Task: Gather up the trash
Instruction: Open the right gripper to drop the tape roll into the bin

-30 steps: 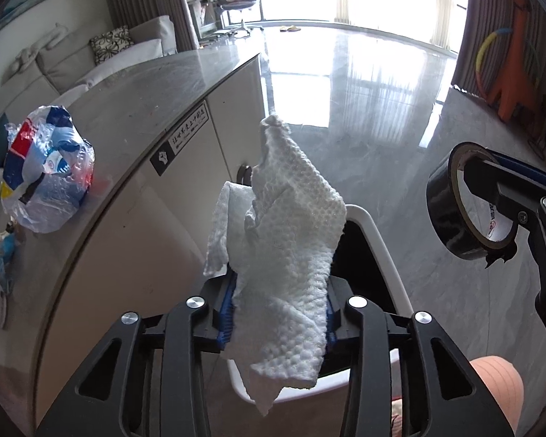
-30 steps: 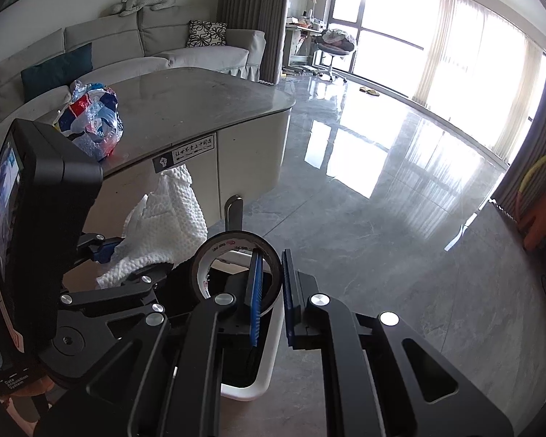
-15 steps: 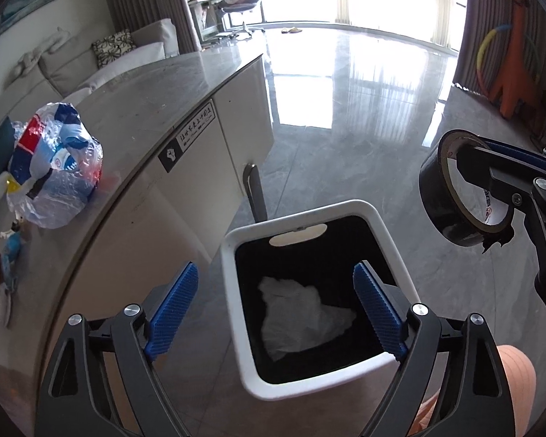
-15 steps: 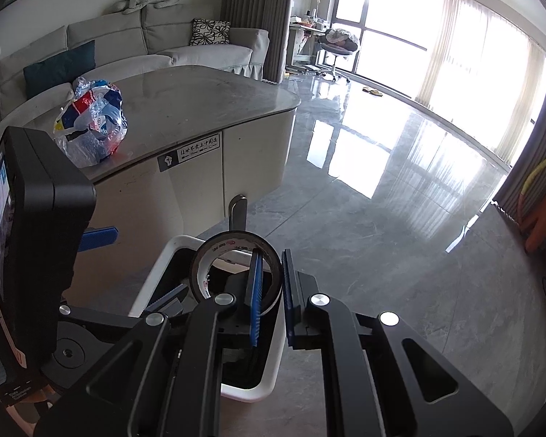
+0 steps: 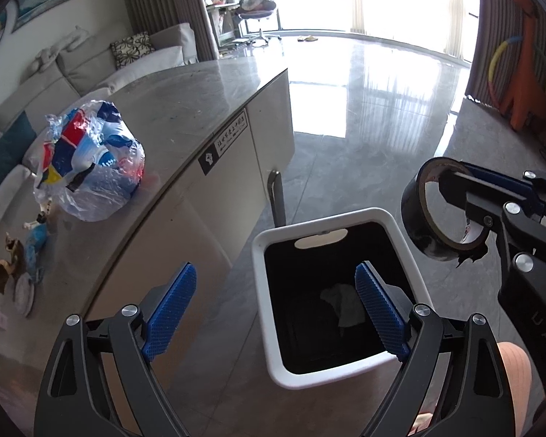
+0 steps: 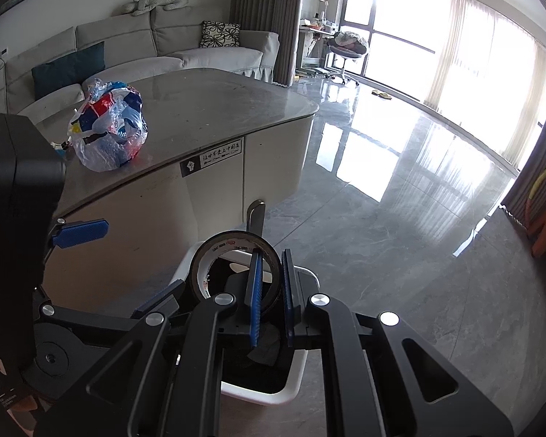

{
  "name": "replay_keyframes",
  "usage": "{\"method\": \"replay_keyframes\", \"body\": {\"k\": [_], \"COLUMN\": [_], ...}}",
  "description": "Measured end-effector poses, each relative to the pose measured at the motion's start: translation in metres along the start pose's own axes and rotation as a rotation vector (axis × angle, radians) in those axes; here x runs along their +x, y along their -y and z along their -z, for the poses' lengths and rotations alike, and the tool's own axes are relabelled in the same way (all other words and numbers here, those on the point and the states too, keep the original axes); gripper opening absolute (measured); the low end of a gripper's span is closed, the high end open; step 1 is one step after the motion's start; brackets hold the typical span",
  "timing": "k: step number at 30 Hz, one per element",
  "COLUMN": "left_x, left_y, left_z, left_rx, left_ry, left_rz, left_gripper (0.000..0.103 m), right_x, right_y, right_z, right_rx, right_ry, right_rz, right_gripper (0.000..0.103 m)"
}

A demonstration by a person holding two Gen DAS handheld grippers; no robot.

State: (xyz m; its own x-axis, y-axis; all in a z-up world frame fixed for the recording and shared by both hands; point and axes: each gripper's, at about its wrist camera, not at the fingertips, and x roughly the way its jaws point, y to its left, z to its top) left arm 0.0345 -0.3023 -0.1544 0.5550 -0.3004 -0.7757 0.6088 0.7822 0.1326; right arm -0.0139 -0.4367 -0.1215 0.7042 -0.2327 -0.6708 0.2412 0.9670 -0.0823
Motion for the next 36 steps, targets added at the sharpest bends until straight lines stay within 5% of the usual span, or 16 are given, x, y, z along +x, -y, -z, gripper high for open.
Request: {"method": "replay_keyframes", "body": {"k": [20,30,36], "left_x": [-0.013,-0.010,-0.009], "left_y": [-0.033,-0.035,-0.036], "left_z": [0.001,0.000,0.000], "left_rx": [-0.068,-0.059,-0.068], "left_ry": [0.025,0.024,0.024], "left_rz": [-0.073,-0.084,-0.080], "left_gripper": [0.097,0.097,0.097], "right_x": [0.027,0.033,0.033], "right_y": [-0.013,-0.003,-0.002], "right_z": [-0.001,0.000,0.000], "right_rx": [-0.012,0.022,0.025], "right_ry": [-0.043,-0.062,-0.063], "right_rz": [-0.017,-0.006,0.011], "right_gripper": [0.013,0.046,0.051]}}
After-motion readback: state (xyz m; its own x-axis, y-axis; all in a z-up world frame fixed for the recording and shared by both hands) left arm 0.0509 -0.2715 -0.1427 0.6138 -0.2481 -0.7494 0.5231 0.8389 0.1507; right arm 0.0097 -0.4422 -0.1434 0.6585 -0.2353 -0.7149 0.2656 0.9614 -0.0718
